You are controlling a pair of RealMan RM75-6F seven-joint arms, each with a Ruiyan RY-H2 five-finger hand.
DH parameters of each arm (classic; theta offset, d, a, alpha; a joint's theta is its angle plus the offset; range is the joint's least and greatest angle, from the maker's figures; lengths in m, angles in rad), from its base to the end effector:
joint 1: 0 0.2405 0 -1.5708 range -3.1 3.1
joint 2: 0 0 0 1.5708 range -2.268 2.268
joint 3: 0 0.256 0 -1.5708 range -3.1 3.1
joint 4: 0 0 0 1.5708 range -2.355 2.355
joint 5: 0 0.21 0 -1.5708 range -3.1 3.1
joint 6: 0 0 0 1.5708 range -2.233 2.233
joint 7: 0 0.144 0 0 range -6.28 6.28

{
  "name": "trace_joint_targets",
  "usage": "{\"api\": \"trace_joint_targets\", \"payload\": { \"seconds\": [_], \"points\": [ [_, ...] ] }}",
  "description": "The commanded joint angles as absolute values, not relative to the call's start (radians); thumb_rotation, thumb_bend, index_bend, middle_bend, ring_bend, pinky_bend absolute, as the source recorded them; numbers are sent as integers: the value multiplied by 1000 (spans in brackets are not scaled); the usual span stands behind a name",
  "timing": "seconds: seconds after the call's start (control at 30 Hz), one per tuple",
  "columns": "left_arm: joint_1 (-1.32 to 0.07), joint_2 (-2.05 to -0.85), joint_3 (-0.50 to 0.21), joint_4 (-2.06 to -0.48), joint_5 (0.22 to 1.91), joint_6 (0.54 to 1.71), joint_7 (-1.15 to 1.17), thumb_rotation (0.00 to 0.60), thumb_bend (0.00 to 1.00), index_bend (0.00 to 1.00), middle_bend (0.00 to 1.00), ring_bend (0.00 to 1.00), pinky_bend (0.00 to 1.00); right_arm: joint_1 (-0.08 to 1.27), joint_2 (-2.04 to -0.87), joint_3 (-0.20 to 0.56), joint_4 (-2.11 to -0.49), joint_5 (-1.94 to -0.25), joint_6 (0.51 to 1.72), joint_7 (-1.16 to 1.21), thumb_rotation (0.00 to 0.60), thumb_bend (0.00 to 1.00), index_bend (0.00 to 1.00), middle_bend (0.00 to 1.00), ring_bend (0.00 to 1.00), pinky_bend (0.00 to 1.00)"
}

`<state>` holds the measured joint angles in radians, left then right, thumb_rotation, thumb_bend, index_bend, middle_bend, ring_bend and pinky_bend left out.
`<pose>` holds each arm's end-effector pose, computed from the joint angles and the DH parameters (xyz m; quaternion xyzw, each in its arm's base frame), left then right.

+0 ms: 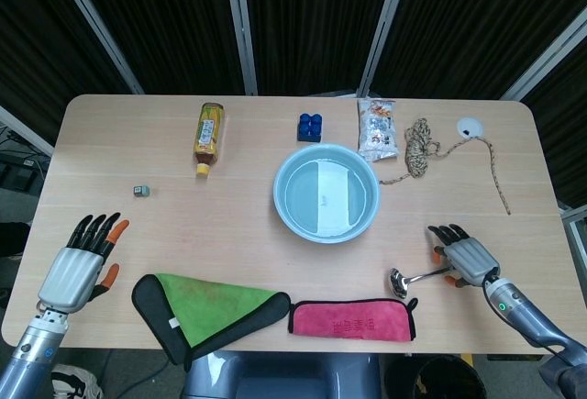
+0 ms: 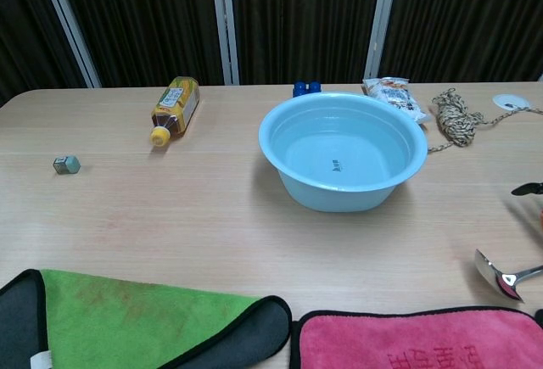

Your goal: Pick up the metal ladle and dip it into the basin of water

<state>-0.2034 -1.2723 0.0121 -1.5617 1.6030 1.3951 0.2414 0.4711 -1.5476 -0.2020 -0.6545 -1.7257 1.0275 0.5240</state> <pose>-0.2775 0.1990 0.0886 -0.7036 -0.3142 -0.3581 0.5272 -0.3861 -0.2882 0.0426 0.7989 -0.3849 0.2168 0.4082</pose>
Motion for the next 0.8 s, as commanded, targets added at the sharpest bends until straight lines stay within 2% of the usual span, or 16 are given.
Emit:
{"api": "trace_joint_targets", "payload": {
  "seconds": [0.03,0.8],
  "points": [
    [-204,-1274,12,-1561,1601,1393,245,600,471,0,0,0,0,470,-1558,-208,-637,-1728,1025,541,600,236,466,0,0,0],
    [-206,-1277,13,-1559,1595,1393,251,600,472,0,0,0,0,462,-1634,-240,-509,-1748,1026,623,600,300,536,0,0,0]
  ]
}}
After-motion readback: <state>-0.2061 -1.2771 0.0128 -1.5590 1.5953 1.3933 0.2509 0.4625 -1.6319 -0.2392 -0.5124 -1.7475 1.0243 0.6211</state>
